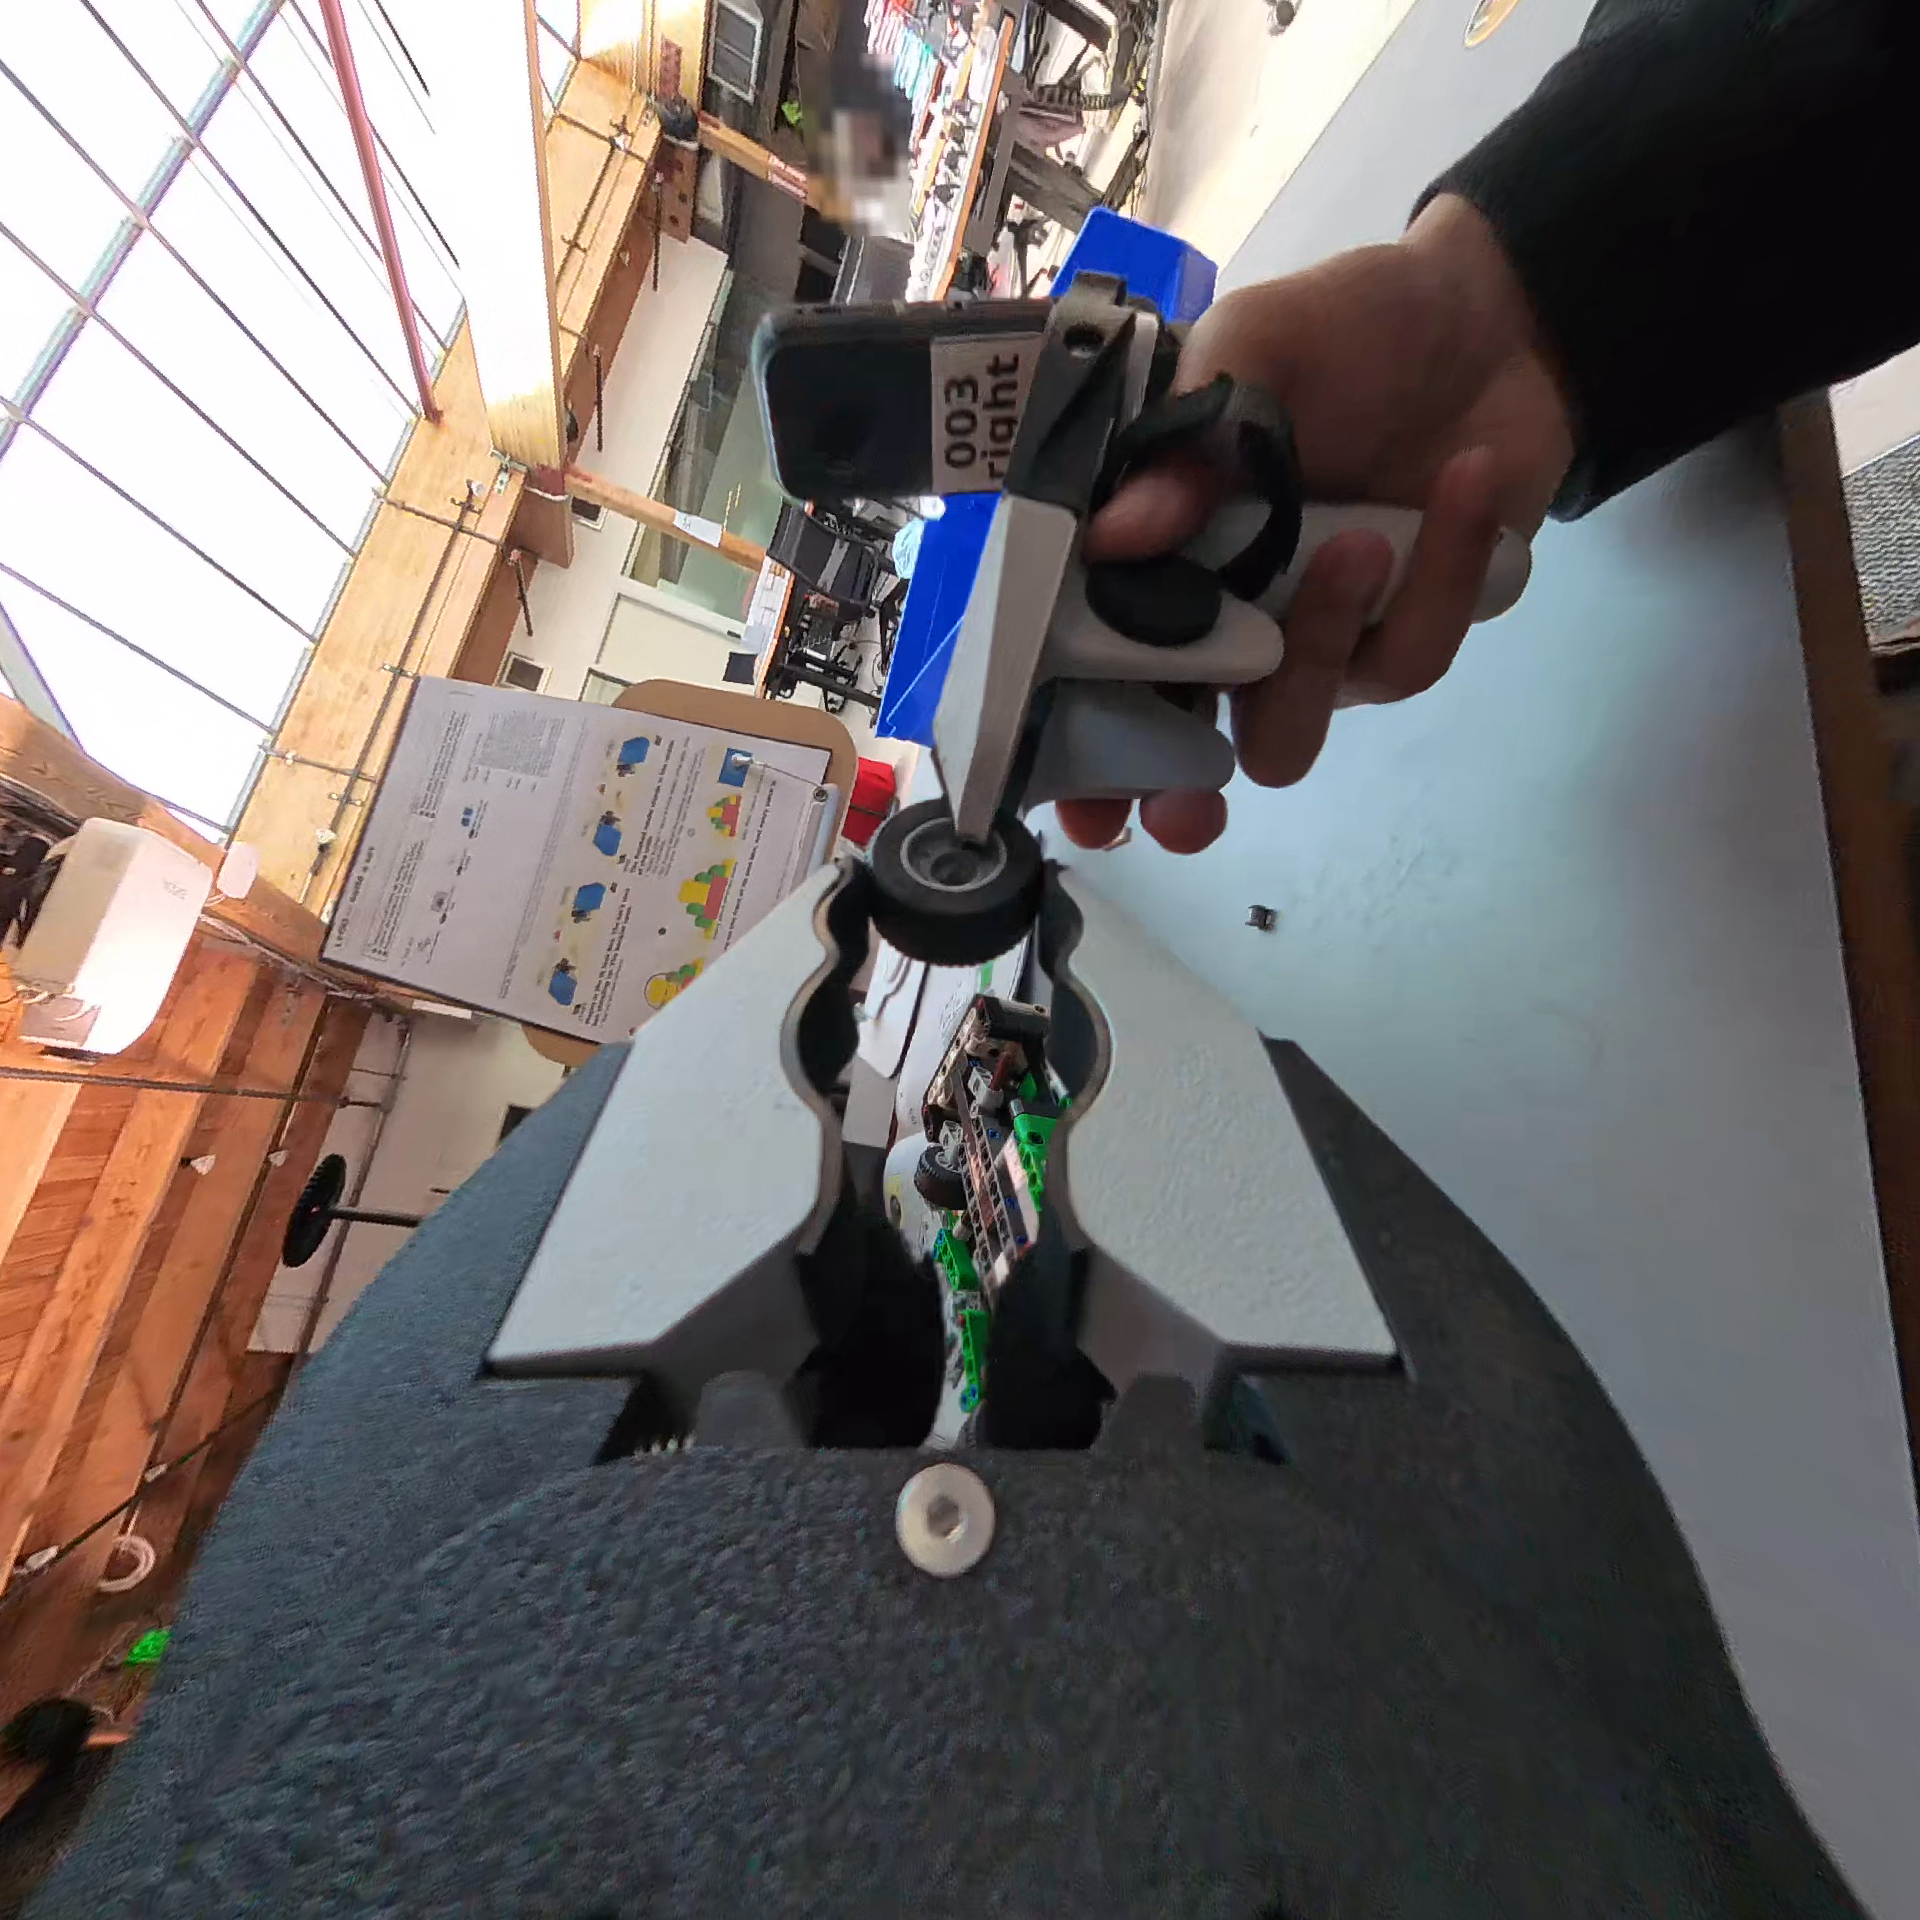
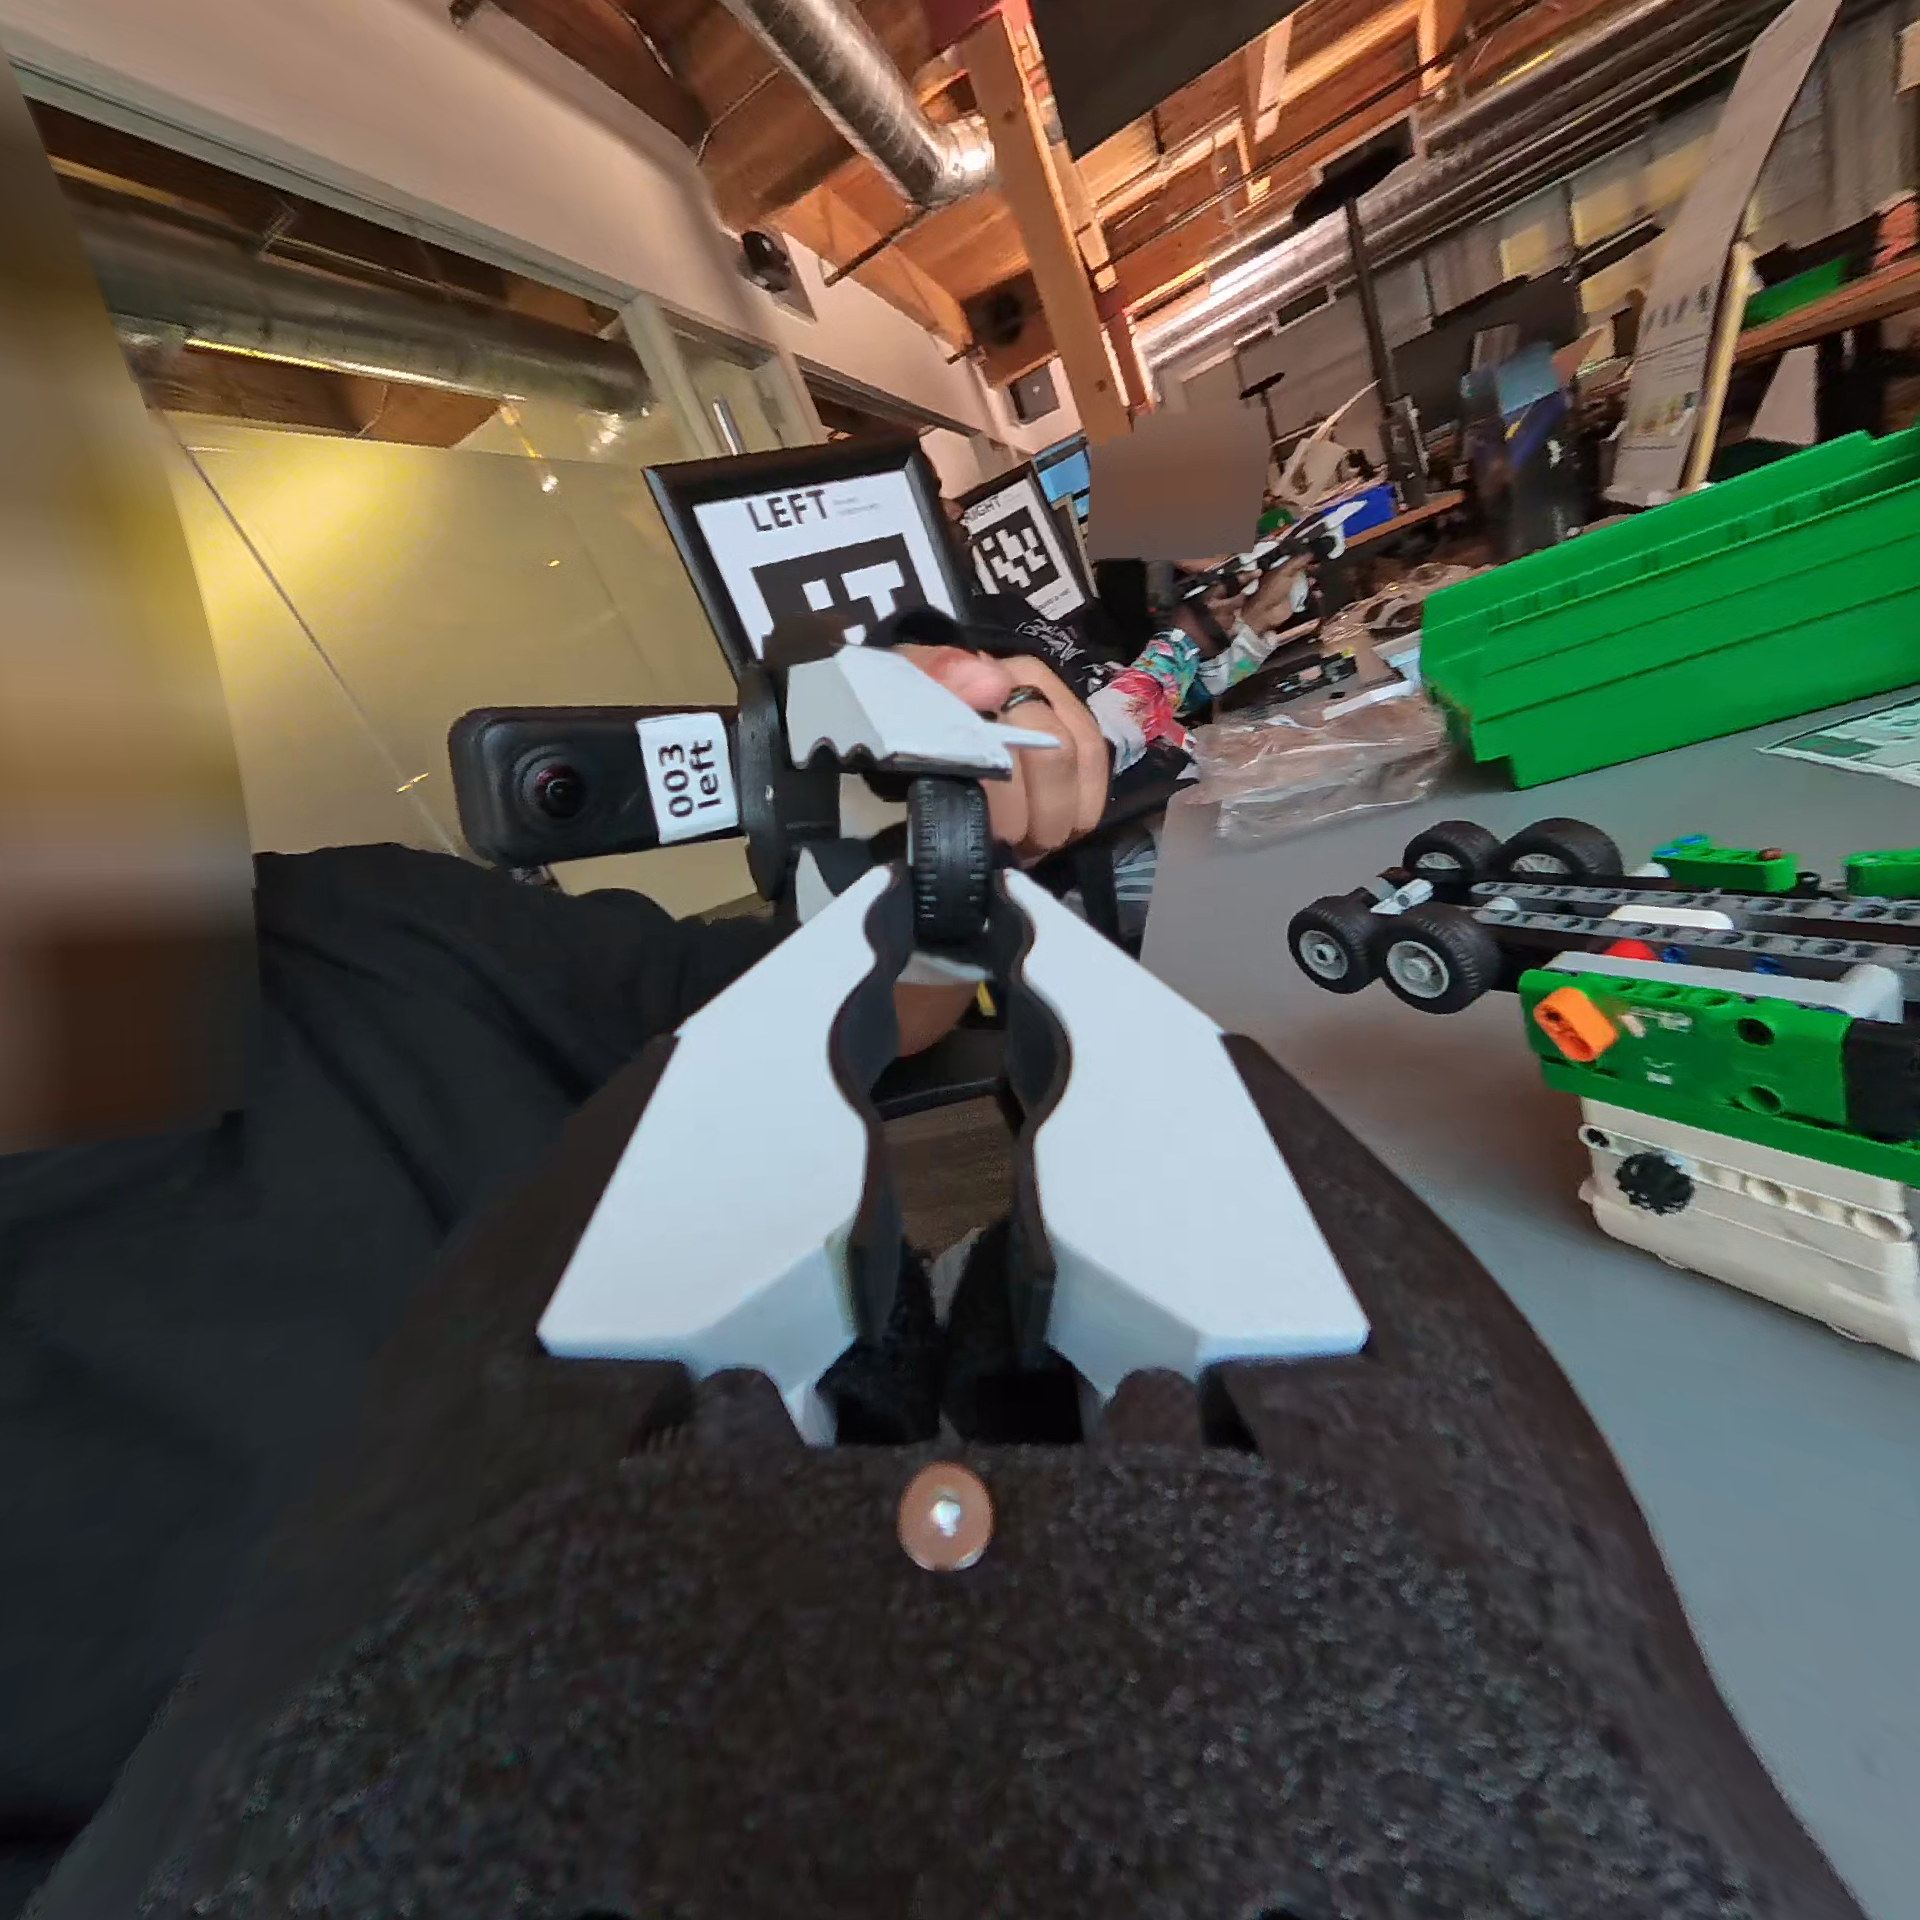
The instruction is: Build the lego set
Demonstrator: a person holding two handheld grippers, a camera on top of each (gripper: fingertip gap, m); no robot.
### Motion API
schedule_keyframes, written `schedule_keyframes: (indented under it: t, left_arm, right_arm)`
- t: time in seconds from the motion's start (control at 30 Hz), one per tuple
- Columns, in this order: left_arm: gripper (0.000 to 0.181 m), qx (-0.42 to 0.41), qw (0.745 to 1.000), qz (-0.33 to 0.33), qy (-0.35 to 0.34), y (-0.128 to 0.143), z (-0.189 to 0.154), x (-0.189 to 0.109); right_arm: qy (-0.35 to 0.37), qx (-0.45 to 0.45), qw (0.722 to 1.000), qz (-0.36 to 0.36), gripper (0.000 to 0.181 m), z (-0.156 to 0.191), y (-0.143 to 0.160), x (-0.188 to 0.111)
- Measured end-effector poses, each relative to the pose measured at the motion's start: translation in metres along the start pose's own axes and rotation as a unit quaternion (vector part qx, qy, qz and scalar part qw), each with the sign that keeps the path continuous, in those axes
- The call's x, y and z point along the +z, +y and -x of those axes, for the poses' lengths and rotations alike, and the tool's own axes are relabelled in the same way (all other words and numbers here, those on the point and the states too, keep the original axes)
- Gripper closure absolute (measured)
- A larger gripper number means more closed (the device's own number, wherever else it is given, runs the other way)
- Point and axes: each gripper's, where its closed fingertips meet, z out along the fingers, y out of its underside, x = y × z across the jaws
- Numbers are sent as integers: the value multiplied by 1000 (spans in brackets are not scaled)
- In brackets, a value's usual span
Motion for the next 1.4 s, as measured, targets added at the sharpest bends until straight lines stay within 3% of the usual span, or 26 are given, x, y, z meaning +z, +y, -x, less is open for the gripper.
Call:
schedule_keyframes:
  t: [0.13,0.23,0.37,0.47,0.67,0.77,1.0,1.2,1.27,1.4]
  left_arm:
    - [152,23,999,29,2,11,-3,2]
    - [151,44,996,73,-11,26,-3,8]
    - [151,89,983,149,-59,46,8,15]
    - [152,79,980,167,-70,47,9,19]
    - [151,83,971,204,-94,48,12,19]
    - [151,85,969,215,-93,50,9,22]
    - [151,99,968,213,-85,52,1,42]
    - [152,68,982,169,-46,53,-10,53]
    - [133,25,986,162,-11,63,-14,47]
    - [143,-154,975,144,72,104,15,38]
  right_arm:
    - [49,-16,999,19,168,-12,5,0]
    - [170,-88,981,24,144,-33,-4,-6]
    - [334,-221,914,67,144,-43,-11,-8]
    - [414,-289,858,93,145,-48,-12,-7]
    - [457,-352,811,98,160,-45,-14,-3]
    - [457,-352,809,110,146,-47,-7,-1]
    - [484,-338,799,115,151,-67,-5,-20]
    - [473,-302,820,109,151,-74,1,-32]
    - [491,-304,808,120,151,-83,1,-43]
    - [487,-272,821,122,151,-104,5,-56]
